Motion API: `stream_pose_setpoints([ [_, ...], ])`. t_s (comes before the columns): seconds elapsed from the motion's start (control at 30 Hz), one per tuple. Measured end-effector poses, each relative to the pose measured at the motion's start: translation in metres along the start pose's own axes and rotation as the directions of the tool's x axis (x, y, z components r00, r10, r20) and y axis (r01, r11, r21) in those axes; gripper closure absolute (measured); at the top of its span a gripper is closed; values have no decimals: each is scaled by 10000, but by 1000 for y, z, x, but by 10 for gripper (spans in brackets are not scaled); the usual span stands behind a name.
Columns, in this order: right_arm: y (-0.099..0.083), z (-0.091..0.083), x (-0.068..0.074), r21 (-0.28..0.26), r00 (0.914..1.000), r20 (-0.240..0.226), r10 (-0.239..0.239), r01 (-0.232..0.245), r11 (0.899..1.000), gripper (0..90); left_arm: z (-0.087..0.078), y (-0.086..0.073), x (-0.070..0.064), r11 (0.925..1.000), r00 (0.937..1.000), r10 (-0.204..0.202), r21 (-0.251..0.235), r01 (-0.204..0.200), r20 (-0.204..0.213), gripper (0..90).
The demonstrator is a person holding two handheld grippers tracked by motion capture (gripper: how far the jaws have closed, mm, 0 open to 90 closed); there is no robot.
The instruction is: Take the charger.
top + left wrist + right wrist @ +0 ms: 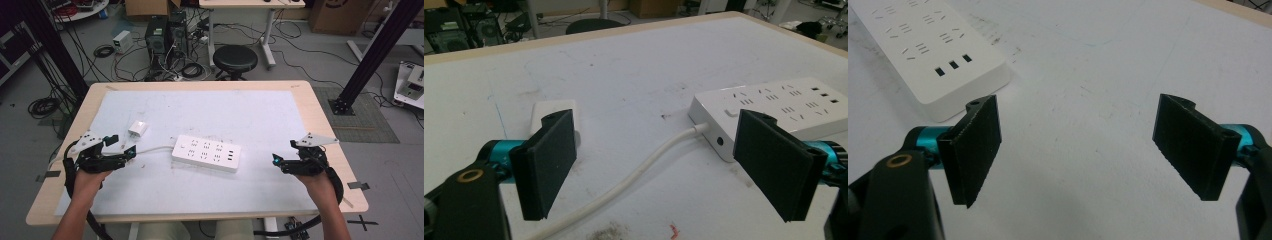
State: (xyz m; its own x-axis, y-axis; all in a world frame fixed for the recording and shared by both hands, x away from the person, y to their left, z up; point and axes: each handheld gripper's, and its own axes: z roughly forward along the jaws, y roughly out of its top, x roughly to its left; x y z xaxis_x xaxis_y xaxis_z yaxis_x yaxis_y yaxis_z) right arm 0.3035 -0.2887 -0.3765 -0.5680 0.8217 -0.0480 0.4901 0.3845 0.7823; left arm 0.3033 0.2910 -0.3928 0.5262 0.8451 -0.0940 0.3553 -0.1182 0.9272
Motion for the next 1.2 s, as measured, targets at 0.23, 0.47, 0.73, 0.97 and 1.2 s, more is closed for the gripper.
stream_pose_setpoints([
  [0.23, 3, 1, -3, -45, 10000, -20, -72, 72, 10000, 199, 9, 12, 6, 10000, 9997, -96, 18, 96, -238, 175],
  [0.47, 9, 8, -7, 184, 10000, -61, 64, -63, 9998, 199, 27, 40, 21, 9998, 9993, -64, 205, 72, -367, 175],
  [0.73, 13, 8, -6, 273, 9999, -107, -35, 38, 9996, 199, 53, 59, 41, 9988, 9990, 338, 361, -328, -280, 175],
  [0.97, 21, 11, -6, 380, 10000, -69, -10, 12, 9993, 199, 77, 54, 61, 9892, 9968, 113, 1463, 4, -787, 175],
  [1.2, 22, 18, -3, 580, 9999, -130, -55, 62, 9983, 199, 100, 34, 75, 9743, 9945, -207, 2210, 430, -1023, 175],
])
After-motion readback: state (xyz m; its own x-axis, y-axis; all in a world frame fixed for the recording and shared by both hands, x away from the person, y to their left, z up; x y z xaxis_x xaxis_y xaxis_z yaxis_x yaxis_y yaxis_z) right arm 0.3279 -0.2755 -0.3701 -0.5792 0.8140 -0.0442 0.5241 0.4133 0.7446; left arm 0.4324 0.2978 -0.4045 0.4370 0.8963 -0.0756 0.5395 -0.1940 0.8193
